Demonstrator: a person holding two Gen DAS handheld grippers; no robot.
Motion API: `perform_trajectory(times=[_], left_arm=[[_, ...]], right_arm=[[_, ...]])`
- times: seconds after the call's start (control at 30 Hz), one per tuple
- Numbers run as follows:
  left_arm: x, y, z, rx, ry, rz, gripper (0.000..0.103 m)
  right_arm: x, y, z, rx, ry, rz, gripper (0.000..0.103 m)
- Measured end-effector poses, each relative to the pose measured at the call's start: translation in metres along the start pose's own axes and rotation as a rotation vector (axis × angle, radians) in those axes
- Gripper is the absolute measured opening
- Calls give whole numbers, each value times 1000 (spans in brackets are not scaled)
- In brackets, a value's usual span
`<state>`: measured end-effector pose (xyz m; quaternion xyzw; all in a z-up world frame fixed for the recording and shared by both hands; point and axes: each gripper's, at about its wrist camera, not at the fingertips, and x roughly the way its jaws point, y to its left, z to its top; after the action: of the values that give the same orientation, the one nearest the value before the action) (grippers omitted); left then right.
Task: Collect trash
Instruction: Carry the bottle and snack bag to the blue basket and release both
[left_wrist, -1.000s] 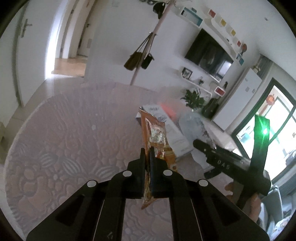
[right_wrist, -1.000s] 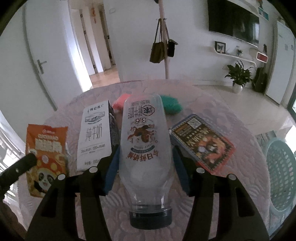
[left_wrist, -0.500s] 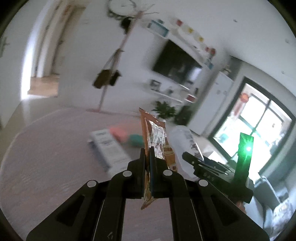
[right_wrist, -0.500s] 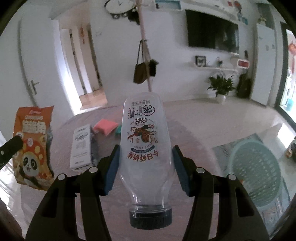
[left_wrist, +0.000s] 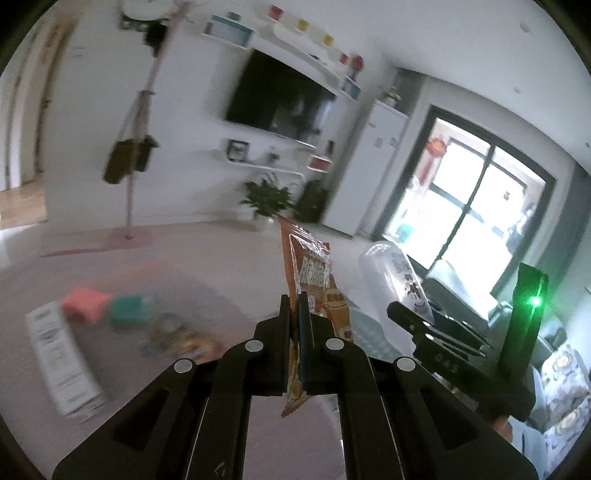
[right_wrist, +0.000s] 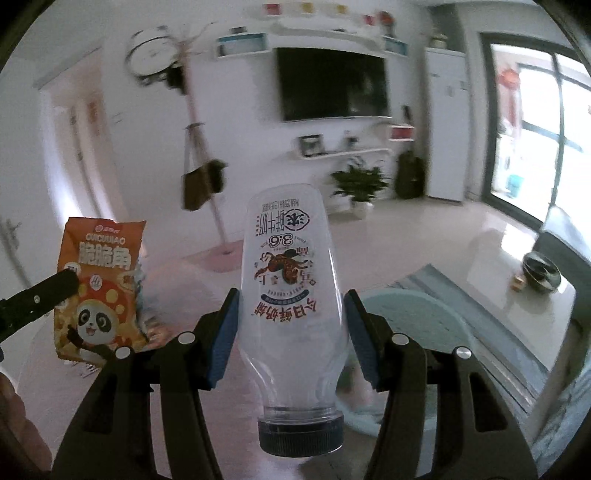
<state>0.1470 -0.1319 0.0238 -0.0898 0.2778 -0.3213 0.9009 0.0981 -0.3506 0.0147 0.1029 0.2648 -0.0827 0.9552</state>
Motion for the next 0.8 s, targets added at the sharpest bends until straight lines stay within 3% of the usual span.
perform_trajectory(times=[0.13,0.23,0.33,0.53,0.67,0.7,0.8], left_arm=[[46,-30,5,63,40,-27,2],[85,-45,0,93,95,-44,2],[132,-56,-12,96,173,-66,2],[190,-57,-32,81,294,-69,2],[214,-53,-44,83,358,-73,4],[217,-52,-46,85,365,-80,4],[222,-54,-46,97,375,-90,20]], right_arm=[[13,-45,1,67,9,-70,53],[26,-82,-7,163,12,-39,53],[44,-106,-21,191,54,-126,53],[82,-138,-42,272,161,-191,54],[97,-150,-51,334,200,-163,54],[99,-152,-53,341,204,-166,54],[98,-153,-53,332,197,-179,55]])
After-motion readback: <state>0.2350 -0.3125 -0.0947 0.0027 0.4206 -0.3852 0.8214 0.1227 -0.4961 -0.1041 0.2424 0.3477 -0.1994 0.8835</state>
